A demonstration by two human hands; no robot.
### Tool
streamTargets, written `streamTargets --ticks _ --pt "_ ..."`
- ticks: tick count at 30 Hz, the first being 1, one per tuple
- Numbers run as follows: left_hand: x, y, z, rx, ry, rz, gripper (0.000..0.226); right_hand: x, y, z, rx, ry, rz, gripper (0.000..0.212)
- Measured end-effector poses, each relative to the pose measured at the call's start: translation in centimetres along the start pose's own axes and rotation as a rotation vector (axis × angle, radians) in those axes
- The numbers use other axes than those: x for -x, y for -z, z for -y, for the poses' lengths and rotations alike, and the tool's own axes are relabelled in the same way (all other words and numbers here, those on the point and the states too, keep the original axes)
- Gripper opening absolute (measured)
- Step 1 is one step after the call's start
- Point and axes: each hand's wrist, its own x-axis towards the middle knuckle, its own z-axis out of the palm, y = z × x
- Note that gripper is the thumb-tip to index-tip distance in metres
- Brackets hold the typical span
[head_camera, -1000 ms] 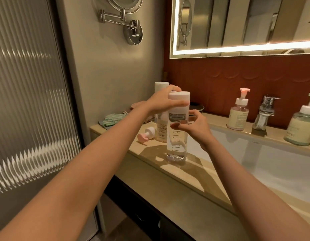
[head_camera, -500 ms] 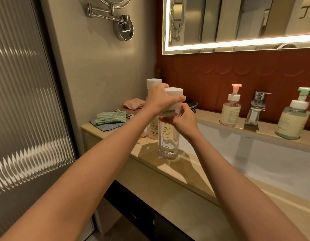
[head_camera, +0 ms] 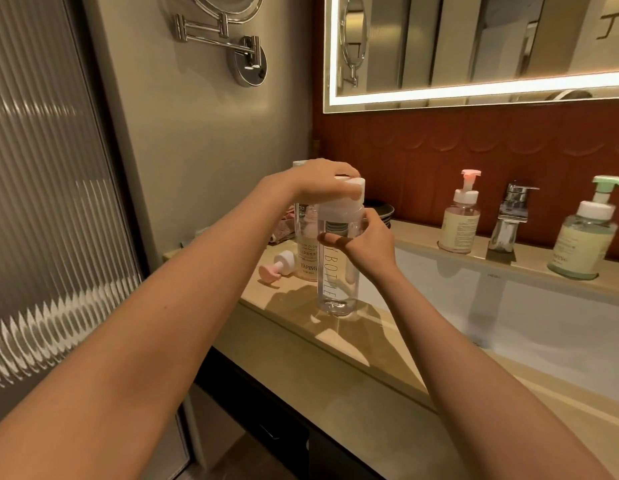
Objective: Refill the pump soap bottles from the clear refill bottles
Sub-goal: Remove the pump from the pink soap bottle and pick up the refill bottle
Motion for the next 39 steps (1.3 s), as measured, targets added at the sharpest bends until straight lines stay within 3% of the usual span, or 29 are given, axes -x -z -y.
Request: streamTargets --ticks 2,4,6,9,11,16,21,28,30,33,36,39 --pt "-0.1 0.5 0.0 -0.165 0.135 -0.044 0.061 0.0 0.2 0.0 -0.002 0.001 -0.007 0.062" --pt "-0.1 0.7 0.2 -0.295 0.252 -0.215 0.072 -0.1 0.5 0.0 -0.006 -0.005 -0.005 0.063" --pt "-0.2 0.6 0.5 -0.305 0.198 -0.313 0.068 -0.2 0.5 -0.1 -0.003 -0.007 0.004 0.065" --pt "-0.1 0.1 0.4 -0.001 0.046 -0.011 0.057 -0.4 0.5 -0.1 0.010 -0.011 0.013 0.065" --pt "-0.5 -0.4 0.3 0.095 0.001 0.044 0.058 -0.5 0.6 -0.1 0.009 -0.019 0.019 0.063" --pt "-1.2 -1.2 -0.1 -0.172 0.185 -0.242 0.065 -0.4 0.4 -0.1 0.013 -0.016 0.022 0.065" --pt "-1.4 -1.0 -0.1 -0.018 0.427 -0.498 0.076 -0.5 0.2 0.0 0.017 -0.020 -0.020 0.066" --pt "2.2 -2.0 3.5 0.816 0.357 -0.260 0.065 -0.6 0.3 -0.3 0.027 -0.018 -0.077 0.066" --pt "3.4 -3.8 4.5 0.872 0.392 -0.236 0.061 -0.8 0.2 -0.4 0.022 -0.027 -0.087 0.066" --pt "4.6 -6.5 5.8 0.761 0.483 -0.228 0.072 -1.0 0.1 -0.5 0.030 -0.025 -0.087 0.066" --pt "5.4 -8.2 6.5 0.842 0.520 -0.184 0.063 -0.9 -0.1 -0.5 0.037 -0.011 -0.079 0.066" --pt "5.5 -9.3 7.0 0.812 0.545 -0.192 0.075 -0.8 -0.3 -0.3 0.045 0.002 -0.088 0.067"
